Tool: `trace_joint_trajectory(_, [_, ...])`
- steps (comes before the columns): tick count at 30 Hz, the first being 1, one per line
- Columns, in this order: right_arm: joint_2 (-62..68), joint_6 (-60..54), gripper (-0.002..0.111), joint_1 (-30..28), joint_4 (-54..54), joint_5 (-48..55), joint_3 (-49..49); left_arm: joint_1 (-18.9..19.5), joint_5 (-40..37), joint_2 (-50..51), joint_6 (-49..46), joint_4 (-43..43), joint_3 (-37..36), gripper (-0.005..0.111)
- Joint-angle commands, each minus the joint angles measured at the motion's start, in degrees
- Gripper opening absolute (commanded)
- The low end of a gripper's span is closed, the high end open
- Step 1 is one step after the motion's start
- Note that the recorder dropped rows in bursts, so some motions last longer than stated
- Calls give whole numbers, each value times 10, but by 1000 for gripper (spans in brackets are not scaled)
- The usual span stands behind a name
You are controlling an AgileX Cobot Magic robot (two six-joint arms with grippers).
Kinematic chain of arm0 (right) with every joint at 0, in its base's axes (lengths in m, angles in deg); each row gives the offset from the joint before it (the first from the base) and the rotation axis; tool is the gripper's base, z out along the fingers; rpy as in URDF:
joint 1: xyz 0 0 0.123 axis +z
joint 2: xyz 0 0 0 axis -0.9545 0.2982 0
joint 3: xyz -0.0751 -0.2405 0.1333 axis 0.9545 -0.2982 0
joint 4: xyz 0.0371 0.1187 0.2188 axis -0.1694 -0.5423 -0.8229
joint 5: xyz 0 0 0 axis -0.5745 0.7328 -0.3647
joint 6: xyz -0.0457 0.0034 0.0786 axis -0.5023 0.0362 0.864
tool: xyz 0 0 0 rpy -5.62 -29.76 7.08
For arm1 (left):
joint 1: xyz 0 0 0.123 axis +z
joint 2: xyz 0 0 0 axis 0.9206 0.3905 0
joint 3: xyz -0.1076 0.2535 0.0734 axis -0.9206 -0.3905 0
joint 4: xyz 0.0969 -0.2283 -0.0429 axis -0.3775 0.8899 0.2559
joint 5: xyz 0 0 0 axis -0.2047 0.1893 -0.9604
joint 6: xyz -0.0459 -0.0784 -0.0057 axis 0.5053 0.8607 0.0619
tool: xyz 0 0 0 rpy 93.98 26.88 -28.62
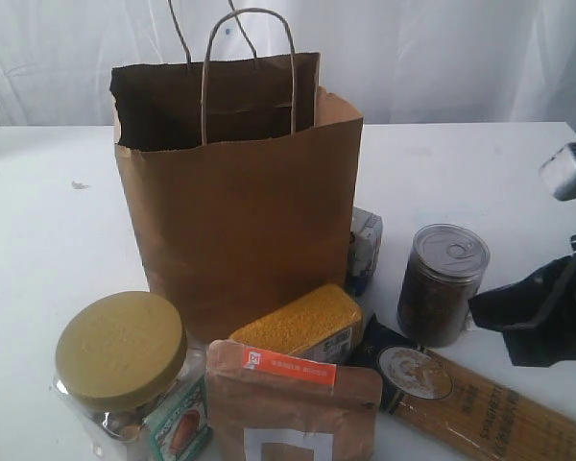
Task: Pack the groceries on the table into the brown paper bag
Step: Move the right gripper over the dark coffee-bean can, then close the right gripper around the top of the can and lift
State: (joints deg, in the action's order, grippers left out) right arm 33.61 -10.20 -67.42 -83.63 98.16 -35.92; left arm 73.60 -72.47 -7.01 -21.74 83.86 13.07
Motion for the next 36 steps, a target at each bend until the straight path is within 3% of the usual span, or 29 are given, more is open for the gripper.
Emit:
trace_joint_trajectory(1, [-38, -1, 0, 1, 7, -7, 16, 1, -9, -1, 0, 3, -4, 0])
trace_joint_trajectory(8, [-30, 207, 0, 1, 212, 20, 84, 1, -9, -1, 0, 3, -4, 0])
trace_joint_trajectory(15, [-7, 178, 2, 31, 211, -33, 88, -17, -9, -1, 0, 3, -4, 0])
trace_joint_trajectory(17, [20, 137, 19, 39, 211, -38, 84, -24, -9, -1, 0, 3, -4, 0])
trace_joint_trajectory(21, [93, 137, 71, 39, 211, -60, 81, -28, -9, -1, 0, 3, -4, 0])
trace_joint_trajectory(25, [147, 137, 100, 39, 209, -105, 82, -28, -9, -1, 0, 3, -4, 0])
trace_joint_trajectory(36, [230, 134, 103, 43, 173, -246, 83, -28, -9, -1, 0, 3, -4, 0])
